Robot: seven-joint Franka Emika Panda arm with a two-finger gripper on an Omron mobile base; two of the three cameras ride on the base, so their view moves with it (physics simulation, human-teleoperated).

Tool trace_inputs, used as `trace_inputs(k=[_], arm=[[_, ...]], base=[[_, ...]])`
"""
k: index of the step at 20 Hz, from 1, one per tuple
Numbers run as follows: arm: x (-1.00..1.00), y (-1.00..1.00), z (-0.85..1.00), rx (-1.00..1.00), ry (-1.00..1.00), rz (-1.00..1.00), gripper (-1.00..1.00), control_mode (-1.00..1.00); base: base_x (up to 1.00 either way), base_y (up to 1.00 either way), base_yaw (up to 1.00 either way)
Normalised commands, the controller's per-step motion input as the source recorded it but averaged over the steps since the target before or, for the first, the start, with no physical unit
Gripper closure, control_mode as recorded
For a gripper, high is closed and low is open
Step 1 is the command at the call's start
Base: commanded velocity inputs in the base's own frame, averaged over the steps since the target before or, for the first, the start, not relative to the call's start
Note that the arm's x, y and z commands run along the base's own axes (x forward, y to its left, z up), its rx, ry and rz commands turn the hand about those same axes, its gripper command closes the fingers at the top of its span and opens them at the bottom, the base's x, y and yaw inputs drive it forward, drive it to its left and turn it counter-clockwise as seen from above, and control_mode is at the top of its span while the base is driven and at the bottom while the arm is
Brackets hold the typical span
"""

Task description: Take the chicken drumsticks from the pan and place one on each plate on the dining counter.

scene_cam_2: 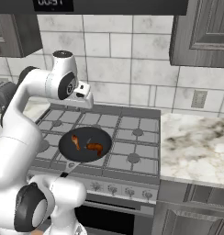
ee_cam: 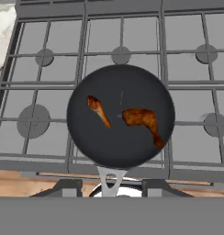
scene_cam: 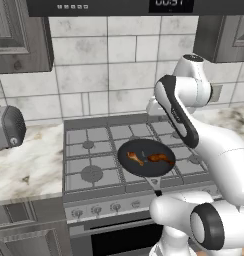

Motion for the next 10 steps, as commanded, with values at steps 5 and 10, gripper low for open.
trace_inputs(k=[5,10], arm=[[0.0,0.01,-0.11,0.0,-0.01,0.13,-1.0,-1.0],[0.01,0.03,-0.36,0.0,-0.03,0.21,-1.0,-1.0]], base=[[0.0,0.0,0.0],[0.0,0.0,0.0]])
